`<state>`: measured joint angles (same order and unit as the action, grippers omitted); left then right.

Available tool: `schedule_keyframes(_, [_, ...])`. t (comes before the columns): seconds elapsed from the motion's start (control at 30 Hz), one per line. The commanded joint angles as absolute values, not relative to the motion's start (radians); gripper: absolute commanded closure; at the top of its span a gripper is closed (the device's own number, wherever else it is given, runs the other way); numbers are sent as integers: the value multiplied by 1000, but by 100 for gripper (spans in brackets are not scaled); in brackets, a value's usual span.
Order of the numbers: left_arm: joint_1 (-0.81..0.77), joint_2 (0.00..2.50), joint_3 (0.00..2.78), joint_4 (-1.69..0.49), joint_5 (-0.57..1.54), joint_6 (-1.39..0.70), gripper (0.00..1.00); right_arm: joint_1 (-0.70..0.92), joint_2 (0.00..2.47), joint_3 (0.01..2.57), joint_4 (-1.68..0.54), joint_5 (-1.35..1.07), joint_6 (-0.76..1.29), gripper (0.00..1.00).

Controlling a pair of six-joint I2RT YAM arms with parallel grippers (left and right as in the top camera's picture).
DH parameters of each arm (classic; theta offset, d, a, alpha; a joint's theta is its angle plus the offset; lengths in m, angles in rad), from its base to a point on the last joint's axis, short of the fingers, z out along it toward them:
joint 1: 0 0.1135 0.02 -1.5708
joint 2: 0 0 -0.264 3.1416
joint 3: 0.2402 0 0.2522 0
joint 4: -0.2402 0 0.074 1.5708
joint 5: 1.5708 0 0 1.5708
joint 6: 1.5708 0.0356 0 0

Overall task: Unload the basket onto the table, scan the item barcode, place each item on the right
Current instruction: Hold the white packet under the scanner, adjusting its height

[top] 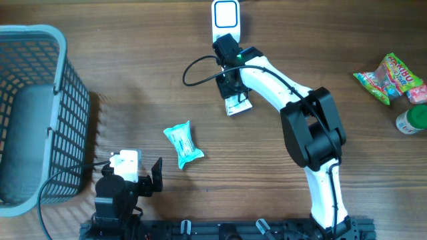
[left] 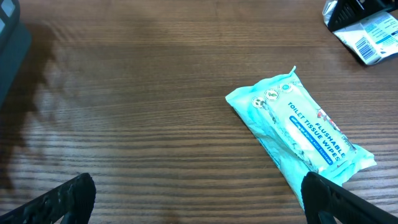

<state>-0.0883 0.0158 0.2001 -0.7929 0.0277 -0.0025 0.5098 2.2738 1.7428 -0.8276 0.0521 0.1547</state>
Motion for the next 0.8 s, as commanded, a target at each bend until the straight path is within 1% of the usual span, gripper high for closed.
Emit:
schedule_keyframes(0.0, [-81,13,196,-790,25,-8,0,504,2315,1824,-888,50,79,55])
schedule_keyframes(0.13, [-81,13,196,-790,25,-8,0,504,2278,1922,-948,49,-39,54])
schedule_keyframes(0.27, [-81,13,196,-790,25,-8,0,504,2232,1989,-902,149,-175,55])
schedule_keyframes(0.33, [-81,13,196,-790,25,-8,0,504,2206,1991,-816,279,-262,55])
schedule_keyframes(0.43, [-81,13,196,-790,25,-8,0,511,2199,1991,-661,466,-425,63])
schedule_keyframes(0.47, [-81,13,196,-790,25,-8,0,511,2199,1991,-596,511,-488,63])
schedule_keyframes(0.57, [-81,13,196,-790,25,-8,0,511,2201,1991,-417,548,-651,63])
schedule_keyframes(0.6, [-81,13,196,-790,25,-8,0,509,2201,1991,-299,553,-686,62])
schedule_keyframes(0.67, [-81,13,196,-790,25,-8,0,509,2203,1990,-184,549,-710,59])
schedule_keyframes(0.77, [-81,13,196,-790,25,-8,0,509,2204,1990,-83,532,-723,59])
